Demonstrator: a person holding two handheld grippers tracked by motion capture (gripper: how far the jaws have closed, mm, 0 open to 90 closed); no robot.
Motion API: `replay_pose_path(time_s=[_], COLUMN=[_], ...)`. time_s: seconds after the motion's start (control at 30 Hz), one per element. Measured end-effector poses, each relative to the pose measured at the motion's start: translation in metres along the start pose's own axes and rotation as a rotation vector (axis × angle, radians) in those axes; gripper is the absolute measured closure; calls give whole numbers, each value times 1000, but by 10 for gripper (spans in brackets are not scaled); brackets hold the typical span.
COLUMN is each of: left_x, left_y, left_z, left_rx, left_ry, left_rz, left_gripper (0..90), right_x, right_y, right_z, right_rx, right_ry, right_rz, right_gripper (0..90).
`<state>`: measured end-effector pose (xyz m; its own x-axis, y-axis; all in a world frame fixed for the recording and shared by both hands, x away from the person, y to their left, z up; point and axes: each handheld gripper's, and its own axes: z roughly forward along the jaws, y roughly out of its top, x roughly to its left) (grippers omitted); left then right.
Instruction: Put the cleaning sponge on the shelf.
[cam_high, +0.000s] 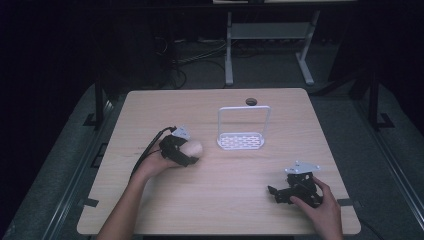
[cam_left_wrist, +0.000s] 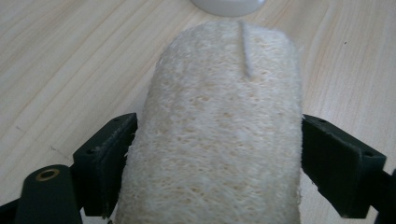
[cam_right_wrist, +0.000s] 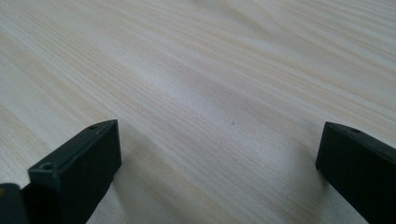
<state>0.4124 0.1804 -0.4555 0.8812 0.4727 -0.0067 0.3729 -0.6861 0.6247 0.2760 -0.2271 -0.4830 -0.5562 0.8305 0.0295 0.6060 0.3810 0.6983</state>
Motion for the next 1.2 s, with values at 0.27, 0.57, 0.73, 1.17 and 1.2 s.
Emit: replay_pose_path(time_s=[0.27, 0.57, 0.73, 1.17, 1.2], left_x=[1, 1, 0, -12, -13], left_y=[-1, -1, -2, 2, 3], left_z=[-1, -2, -4, -5, -5], left_rx=[2, 4, 1, 5, -1], left_ry=[-9, -10, -3, -2, -6], left_rz=[-10, -5, -12, -31, -35], left_gripper=[241, 272, 275, 275, 276], right_x=[0, 0, 0, 0, 0], right_y=[0, 0, 0, 0, 0], right_z=[0, 0, 0, 0, 0], right_rx=[0, 0, 0, 0, 0], right_ry=[0, 0, 0, 0, 0], right_rz=[0, 0, 0, 0, 0], right_gripper=[0, 0, 0, 0, 0])
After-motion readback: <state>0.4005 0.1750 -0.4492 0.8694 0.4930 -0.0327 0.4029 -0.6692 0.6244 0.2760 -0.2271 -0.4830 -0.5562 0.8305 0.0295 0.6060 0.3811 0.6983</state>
